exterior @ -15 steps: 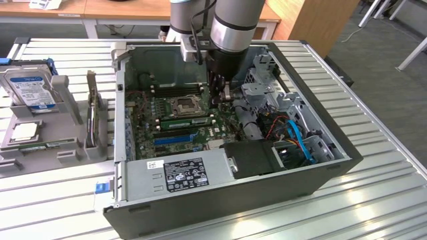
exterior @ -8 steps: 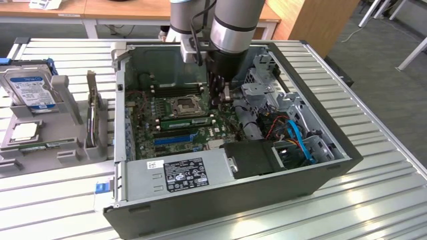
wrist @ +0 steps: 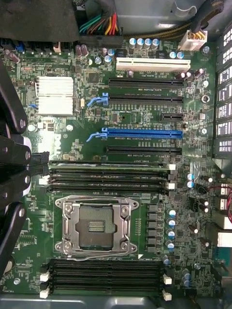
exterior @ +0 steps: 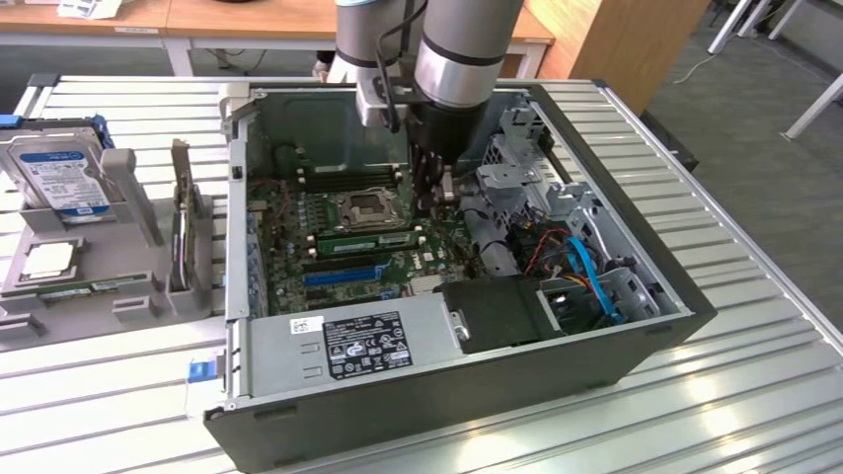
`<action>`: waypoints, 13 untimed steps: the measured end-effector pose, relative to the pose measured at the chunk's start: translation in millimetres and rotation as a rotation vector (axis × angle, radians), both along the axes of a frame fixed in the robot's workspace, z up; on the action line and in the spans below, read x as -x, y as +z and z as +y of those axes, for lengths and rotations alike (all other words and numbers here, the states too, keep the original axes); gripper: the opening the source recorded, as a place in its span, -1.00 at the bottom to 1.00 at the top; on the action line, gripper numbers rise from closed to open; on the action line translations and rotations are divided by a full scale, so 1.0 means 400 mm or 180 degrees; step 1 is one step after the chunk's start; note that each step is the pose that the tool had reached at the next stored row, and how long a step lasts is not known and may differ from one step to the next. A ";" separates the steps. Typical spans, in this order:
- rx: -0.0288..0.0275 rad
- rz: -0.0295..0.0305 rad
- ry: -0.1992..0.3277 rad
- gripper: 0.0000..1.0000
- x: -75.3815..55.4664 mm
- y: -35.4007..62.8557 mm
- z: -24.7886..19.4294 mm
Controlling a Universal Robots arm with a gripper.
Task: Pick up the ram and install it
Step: 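Press down the ram until it locks into place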
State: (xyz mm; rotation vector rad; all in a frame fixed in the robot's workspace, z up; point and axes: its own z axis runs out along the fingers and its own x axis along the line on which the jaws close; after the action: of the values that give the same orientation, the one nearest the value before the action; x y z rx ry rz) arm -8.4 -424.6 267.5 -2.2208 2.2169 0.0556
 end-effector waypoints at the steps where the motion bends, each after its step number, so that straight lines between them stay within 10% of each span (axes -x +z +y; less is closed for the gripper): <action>1: 0.0001 0.0000 0.0000 -0.80 0.000 -0.001 0.000; 13: 0.0009 0.0000 0.0000 -0.80 0.000 -0.010 0.000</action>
State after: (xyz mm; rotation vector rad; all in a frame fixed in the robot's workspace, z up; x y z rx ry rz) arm -8.4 -424.6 263.7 -2.2223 2.2184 0.0525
